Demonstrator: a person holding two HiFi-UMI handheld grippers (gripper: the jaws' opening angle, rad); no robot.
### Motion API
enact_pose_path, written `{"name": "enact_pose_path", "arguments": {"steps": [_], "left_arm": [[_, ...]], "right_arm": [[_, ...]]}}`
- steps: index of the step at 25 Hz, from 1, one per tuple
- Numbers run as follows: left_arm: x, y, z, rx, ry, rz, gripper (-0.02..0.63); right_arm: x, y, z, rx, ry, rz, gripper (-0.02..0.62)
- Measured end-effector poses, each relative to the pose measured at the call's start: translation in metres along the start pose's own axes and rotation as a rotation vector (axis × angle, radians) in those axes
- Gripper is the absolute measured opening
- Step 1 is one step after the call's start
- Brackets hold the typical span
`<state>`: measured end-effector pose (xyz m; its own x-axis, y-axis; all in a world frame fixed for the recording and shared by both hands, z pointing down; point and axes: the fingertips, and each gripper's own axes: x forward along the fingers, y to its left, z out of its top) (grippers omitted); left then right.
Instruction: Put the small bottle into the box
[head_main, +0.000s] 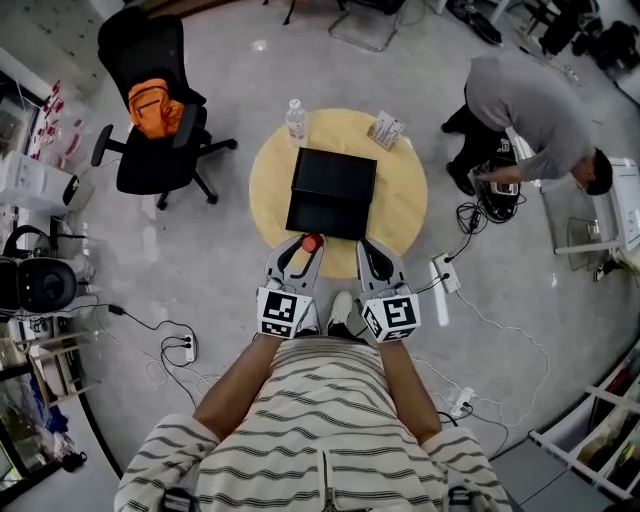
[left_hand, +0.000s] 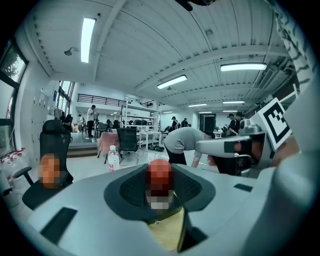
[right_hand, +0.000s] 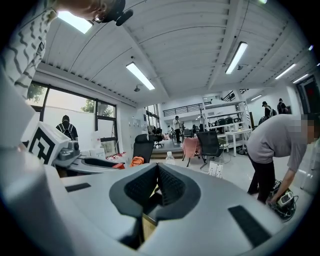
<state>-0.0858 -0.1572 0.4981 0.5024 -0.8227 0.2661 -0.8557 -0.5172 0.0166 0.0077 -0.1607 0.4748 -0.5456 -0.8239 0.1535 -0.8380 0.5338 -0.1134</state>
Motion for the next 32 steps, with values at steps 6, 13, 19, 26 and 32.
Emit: {"name": "enact_pose_path", "arguments": {"steps": [6,13,19,26,32], "left_arm": [[0.029,-0.001,-0.011,0.027,0.042,-0.006,0.149],[0.057,0.006,-0.032,0.033,0.094,0.001,0.149],[0.079,0.011,-0.050,0.024,0.136,0.004,0.149],[0.097,0.015,-0.067,0.023,0.172,0.001,0.148],[0.114,0.021,-0.080,0.023,0.184,-0.001,0.149]], "right_arm": [[0.002,-0.018,-0.013,0.010,0.028,0.006,0.020],[0.007,-0.033,-0.027,0.019,0.054,0.006,0.020],[0.008,-0.035,-0.034,0.028,0.073,0.009,0.020],[0.009,-0.035,-0.044,0.038,0.095,0.014,0.020],[0.011,-0.038,-0.050,0.039,0.111,0.007,0.020]]}}
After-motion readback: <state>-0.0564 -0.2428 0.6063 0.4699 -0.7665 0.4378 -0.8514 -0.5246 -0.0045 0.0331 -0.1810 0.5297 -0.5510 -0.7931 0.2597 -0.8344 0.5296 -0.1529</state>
